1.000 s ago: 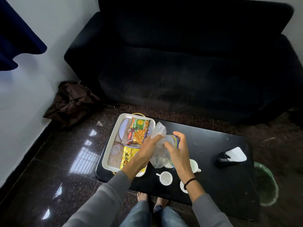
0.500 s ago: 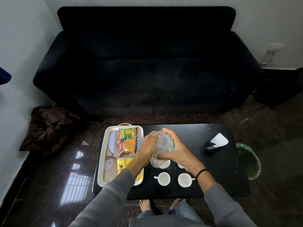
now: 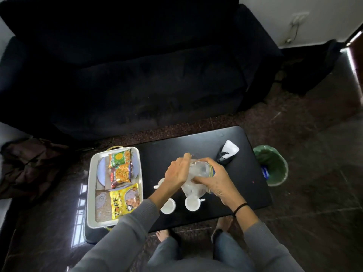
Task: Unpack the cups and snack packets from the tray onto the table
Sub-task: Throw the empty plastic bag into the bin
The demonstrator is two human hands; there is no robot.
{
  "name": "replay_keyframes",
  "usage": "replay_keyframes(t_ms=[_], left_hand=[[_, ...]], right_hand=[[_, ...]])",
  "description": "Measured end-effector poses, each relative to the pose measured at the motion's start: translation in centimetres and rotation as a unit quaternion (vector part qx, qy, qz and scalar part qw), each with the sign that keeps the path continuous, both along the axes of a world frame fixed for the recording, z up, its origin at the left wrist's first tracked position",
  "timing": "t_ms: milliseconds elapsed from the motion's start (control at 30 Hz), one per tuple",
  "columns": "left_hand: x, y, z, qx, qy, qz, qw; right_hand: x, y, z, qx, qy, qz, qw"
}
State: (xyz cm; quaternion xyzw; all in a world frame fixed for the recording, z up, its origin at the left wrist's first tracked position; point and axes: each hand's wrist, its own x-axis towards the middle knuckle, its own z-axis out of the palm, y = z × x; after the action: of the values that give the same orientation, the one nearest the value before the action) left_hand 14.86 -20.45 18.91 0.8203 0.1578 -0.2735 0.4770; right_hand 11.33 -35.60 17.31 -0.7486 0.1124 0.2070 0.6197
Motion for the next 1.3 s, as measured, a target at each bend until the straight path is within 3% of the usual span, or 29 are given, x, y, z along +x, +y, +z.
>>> replay_keyframes(t_ms=[167,367,667,900,1100,1300], left_hand=[[0.6,-8.4,-2.1,-0.022,0.053,-0.016,0.998],[1.6,-17.5,-5.3,-0.11,0.077,0.042,0.99],[3.5,-28.9,-12.6,-0.088,0.154,-0.043,0.983],[6.4,-34.1,-18.2,-0.078,0.17,-0.028,0.982],[7.9,-35.8,-22.0,-0.066,0.176,-0.012,0.982],[8.4,-36.5,-23.3,-0.061,0.18,-0.016,0.982]], right_hand=[[0.1,-8.5,-2.4,0.008,0.039,-0.066,0.997],[0.4,-17.6,-5.8,0.038,0.061,-0.178,0.981],[2.4,-29.4,-14.8,0.046,0.136,-0.397,0.907],[7.4,-37.3,-22.7,-0.161,0.151,-0.338,0.915],[10.4,-40.6,-27.9,-0.214,0.196,-0.27,0.918],[9.8,-40.4,-29.0,-0.236,0.166,-0.278,0.916]])
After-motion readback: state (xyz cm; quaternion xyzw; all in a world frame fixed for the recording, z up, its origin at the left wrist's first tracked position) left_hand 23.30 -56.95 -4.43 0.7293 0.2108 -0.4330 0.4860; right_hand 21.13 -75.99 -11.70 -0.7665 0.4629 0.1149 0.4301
